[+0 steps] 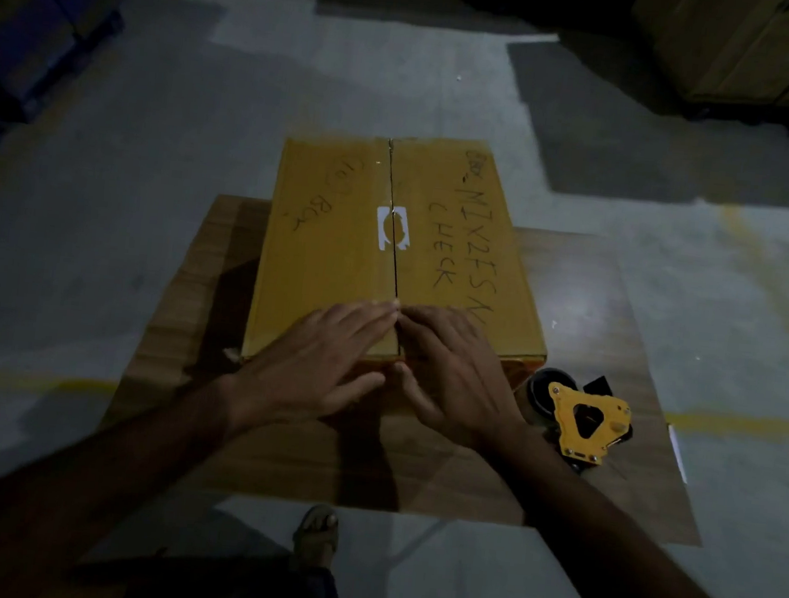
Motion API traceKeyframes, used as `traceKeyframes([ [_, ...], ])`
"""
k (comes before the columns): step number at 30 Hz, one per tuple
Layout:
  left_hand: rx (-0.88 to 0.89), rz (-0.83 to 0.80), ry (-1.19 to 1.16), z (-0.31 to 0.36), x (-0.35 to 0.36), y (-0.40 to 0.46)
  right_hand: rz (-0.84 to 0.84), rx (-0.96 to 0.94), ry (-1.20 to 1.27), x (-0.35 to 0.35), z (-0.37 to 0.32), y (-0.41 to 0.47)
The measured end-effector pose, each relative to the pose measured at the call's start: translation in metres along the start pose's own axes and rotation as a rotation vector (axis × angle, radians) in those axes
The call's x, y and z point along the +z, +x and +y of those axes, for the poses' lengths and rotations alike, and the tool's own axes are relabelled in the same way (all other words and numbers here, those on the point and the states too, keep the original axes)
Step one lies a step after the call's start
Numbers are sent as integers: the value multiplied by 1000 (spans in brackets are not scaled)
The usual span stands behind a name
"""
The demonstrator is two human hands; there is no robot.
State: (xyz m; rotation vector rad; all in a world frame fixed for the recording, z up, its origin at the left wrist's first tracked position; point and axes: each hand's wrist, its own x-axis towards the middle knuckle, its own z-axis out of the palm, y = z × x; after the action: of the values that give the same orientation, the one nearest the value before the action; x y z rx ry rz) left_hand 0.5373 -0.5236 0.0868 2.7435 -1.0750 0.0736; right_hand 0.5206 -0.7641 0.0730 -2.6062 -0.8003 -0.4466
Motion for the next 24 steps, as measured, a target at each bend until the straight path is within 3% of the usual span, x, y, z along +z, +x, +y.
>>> traceKeyframes([
  [4, 7, -151, -132, -19, -7, 16, -216, 154, -61, 2, -18, 23],
  [9, -4, -213, -149, -47, -15, 44, -326, 281, -67, 1, -31, 45],
  [13, -43, -200, -71, -71, -25, 73, -296, 324, -108, -1, -59, 36],
  [18, 207, -210, -131, -80, -16, 74, -306, 544, -29, 13, -82, 78],
  [24, 90, -177, -65, -111, -19, 124, -332, 773, -43, 38, -104, 98],
])
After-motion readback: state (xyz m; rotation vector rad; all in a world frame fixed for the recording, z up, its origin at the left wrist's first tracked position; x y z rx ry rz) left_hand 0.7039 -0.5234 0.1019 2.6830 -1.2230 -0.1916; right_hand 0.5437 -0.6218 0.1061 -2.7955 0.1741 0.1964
